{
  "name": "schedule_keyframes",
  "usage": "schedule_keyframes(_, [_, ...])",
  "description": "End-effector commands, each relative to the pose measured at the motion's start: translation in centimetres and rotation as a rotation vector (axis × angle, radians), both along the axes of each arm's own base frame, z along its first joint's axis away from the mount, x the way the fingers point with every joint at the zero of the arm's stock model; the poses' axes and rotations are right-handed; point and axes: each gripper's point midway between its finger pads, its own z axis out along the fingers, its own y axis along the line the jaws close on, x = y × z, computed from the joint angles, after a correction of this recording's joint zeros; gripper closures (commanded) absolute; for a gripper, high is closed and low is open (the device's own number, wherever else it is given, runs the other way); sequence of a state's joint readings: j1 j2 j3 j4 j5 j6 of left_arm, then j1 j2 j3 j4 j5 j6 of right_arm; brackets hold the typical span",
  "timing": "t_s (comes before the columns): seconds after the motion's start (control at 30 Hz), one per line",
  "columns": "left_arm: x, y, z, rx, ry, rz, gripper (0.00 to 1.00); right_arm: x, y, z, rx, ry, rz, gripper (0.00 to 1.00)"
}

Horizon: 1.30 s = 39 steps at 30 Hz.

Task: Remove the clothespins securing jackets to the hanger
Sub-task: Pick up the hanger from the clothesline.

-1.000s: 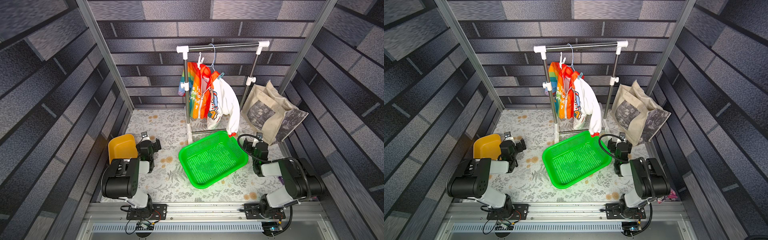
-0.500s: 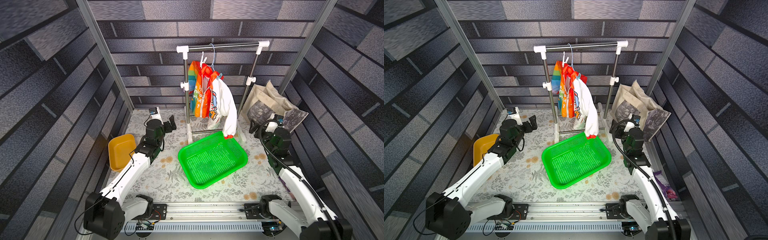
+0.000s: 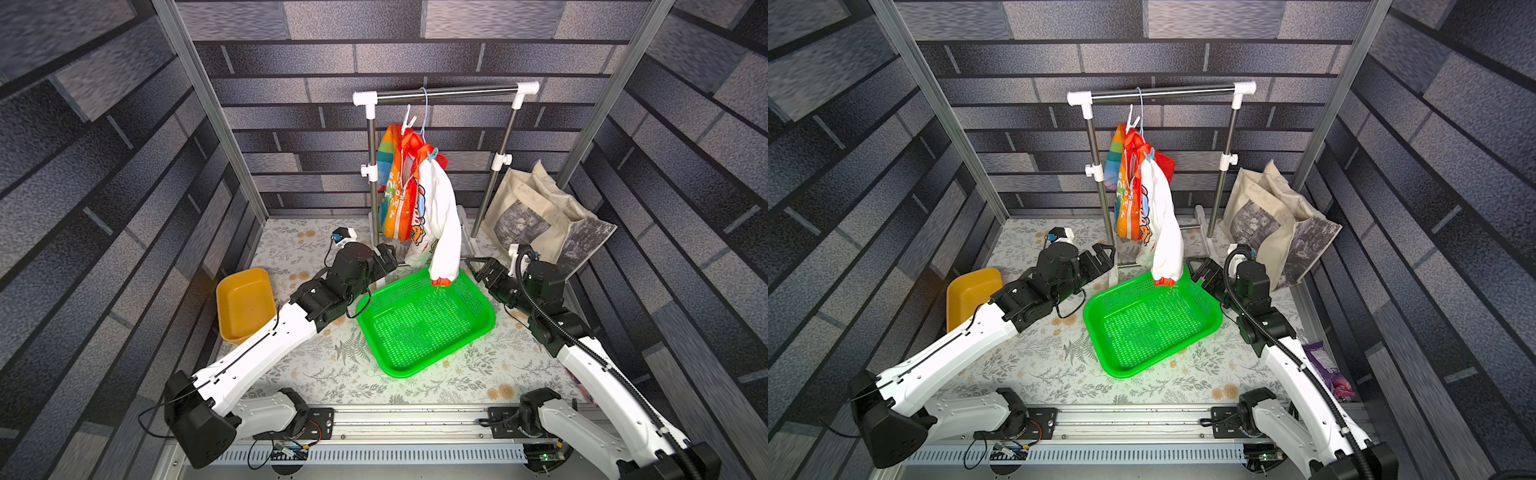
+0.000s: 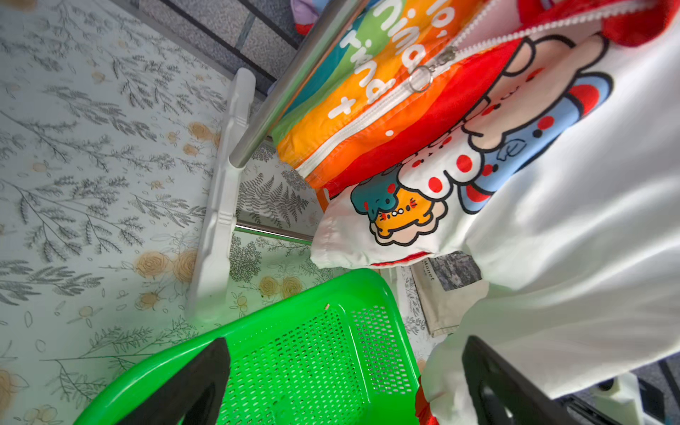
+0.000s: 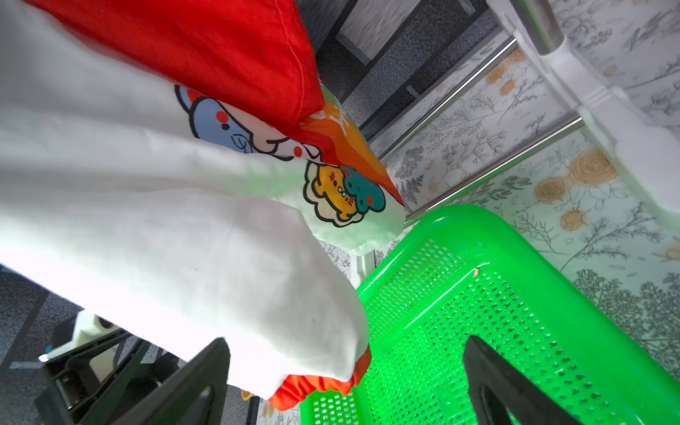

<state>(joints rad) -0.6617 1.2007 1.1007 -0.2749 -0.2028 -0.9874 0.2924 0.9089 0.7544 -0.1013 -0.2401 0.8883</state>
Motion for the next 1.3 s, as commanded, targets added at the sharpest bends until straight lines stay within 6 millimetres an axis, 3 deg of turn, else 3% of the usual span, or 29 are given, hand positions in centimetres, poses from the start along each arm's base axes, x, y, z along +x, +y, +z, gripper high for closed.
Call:
schedule_keyframes(0.0, [0.0, -0.1, -1.8, -0.175, 0.078, 0.016, 0.00, 0.0, 1.4, 2.7, 0.063, -0.027, 0.077, 0.00])
schedule_keyframes(0.07, [0.4, -0.9, -0.9, -0.217, 0.011, -0.030, 0.00, 0.2, 3.2, 4.2, 0.108, -0.097, 0.179, 0.00])
schedule_keyframes(0.1, [0.6, -0.8, -0.5, -0.212, -0.012, -0.034, 0.00, 0.5, 3.5, 3.9, 0.110, -0.086, 0.198, 0.00])
schedule_keyframes(0.2, [1.4, 0.4, 0.5, -0.123, -0.041, -0.016, 0.00, 1.9, 3.1, 3.4, -0.002, -0.047, 0.174, 0.00])
schedule_keyframes(0.27, [2.0, 1.7, 1.2, -0.028, -0.066, 0.036, 0.00, 3.3, 2.3, 4.4, -0.089, -0.067, 0.131, 0.03])
schedule_keyframes(0.43, [4.4, 3.5, 2.8, 0.089, -0.116, 0.086, 0.00, 6.1, 0.0, 12.7, -0.418, -0.282, 0.059, 0.10])
schedule_keyframes(0.53, [6.0, 3.8, 3.0, 0.138, -0.123, 0.082, 0.01, 7.4, -0.3, 17.9, -0.525, -0.421, 0.044, 0.09])
schedule_keyframes(0.6, [7.1, 3.6, 3.0, 0.184, -0.121, 0.051, 0.06, 8.4, 0.0, 20.7, -0.540, -0.496, 0.032, 0.10])
schedule_keyframes(0.8, [9.1, 2.5, 3.1, 0.284, -0.140, 0.006, 0.06, 9.6, 3.2, 25.5, -0.397, -0.677, 0.122, 0.14])
schedule_keyframes(0.93, [9.9, 1.9, 3.1, 0.297, -0.153, -0.014, 0.07, 10.7, 5.6, 26.8, -0.267, -0.731, 0.206, 0.22])
schedule_keyframes(1.07, [9.8, 2.0, 3.1, 0.327, -0.152, -0.019, 0.07, 11.4, 8.0, 26.3, -0.186, -0.735, 0.290, 0.27])
schedule_keyframes(1.27, [9.0, 2.6, 2.3, 0.346, -0.127, -0.009, 0.07, 11.1, 11.1, 25.2, -0.223, -0.728, 0.350, 0.30])
